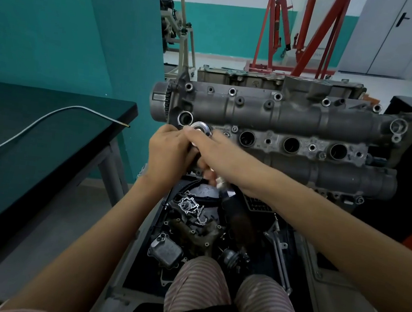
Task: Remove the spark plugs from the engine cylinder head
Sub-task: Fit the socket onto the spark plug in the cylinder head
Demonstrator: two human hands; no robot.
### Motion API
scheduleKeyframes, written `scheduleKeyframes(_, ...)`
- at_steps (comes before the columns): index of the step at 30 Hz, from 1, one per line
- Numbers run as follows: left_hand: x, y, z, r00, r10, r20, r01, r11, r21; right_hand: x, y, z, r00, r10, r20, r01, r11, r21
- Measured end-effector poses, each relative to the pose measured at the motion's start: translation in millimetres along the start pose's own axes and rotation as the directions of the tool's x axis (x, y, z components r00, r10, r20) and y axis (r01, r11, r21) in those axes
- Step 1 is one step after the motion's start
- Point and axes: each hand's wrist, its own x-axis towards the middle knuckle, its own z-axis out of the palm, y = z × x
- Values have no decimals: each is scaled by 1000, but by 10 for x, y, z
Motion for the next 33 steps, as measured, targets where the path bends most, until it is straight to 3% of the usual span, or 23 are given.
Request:
scheduleKeyframes(1, -3, -1, -12, 1000, -12, 5, 12, 1000, -15, -25, -8, 43, 983, 87, 162, -128, 957, 261)
scheduleKeyframes(2, -4, -1, -21, 1000, -19, 5, 19, 999, -30, -27, 8, 60, 961, 101, 256, -194, 908, 372)
scheduleKeyframes(3, -2, -1, -27, 1000, -13, 4, 13, 999, -34, -15, 19, 48, 963, 85, 254, -170, 927, 335)
scheduleKeyframes(4, 3, 1, -28, 1000, -2, -1, 2, 1000, -23, -2, 15, 13, 987, 37, 158, -58, 990, 128)
scheduleKeyframes(5, 19, 7, -26, 1000, 8, -13, -8, 1000, 1, 14, -12, -50, 996, -79, 47, 87, 975, -207)
scheduleKeyframes(6, 38, 13, -23, 1000, 7, -26, -6, 1000, 30, 25, -56, -139, 975, -220, -6, 183, 826, -534)
scheduleKeyframes(7, 51, 9, -14, 1000, 3, -30, -1, 999, 49, 44, -104, -221, 956, -293, -10, 191, 649, -736)
scheduleKeyframes(8, 50, -1, -3, 1000, 5, -23, -3, 998, 60, 65, -138, -288, 951, -308, -1, 172, 532, -829)
scheduleKeyframes(9, 39, -18, 13, 1000, 13, -17, -11, 998, 66, 88, -156, -331, 954, -301, 6, 158, 482, -862)
scheduleKeyframes(10, 23, -36, 20, 1000, 16, -9, -15, 997, 70, 120, -153, -331, 960, -281, 12, 153, 485, -861)
scheduleKeyframes(12, 4, -46, 4, 1000, -5, 23, 4, 998, 55, 110, -98, -224, 964, -263, -21, 160, 646, -746)
scheduleKeyframes(14, 5, -27, -20, 998, -33, 44, 33, 999, 8, 51, -19, -67, 984, -155, -88, 113, 924, -365)
scheduleKeyframes(15, 3, -16, -31, 998, -45, 53, 46, 999, -14, 19, 1, -7, 999, -33, -37, 30, 995, -91)
scheduleKeyframes(16, 2, -9, -44, 997, -53, 61, 54, 998, -26, -12, 10, 41, 995, 62, 75, -71, 990, 122)
scheduleKeyframes(17, 0, -2, -56, 997, -56, 62, 57, 998, -26, -26, 26, 75, 983, 98, 157, -130, 969, 210)
scheduleKeyframes(18, 1, 8, -69, 997, -55, 55, 56, 998, -18, -20, 34, 76, 982, 90, 166, -118, 979, 169)
scheduleKeyframes(20, 36, 48, -103, 997, -63, 38, 63, 998, 1, 14, 7, -2, 997, -74, 24, 78, 964, -253)
scheduleKeyframes(22, 105, 91, -141, 995, -81, 57, 81, 997, -5, 49, -54, -137, 965, -262, -24, 188, 750, -634)
scheduleKeyframes(23, 131, 96, -156, 993, -76, 91, 79, 996, -29, 67, -80, -200, 963, -269, -12, 182, 683, -708)
scheduleKeyframes(28, 171, -26, -218, 953, 71, 294, -21, 985, -171, 169, -82, -250, 969, -243, 52, 204, 658, -725)
scheduleKeyframes(33, 204, -129, -250, 918, 68, 392, 39, 965, -258, 131, -111, -259, 970, -243, 4, 161, 630, -759)
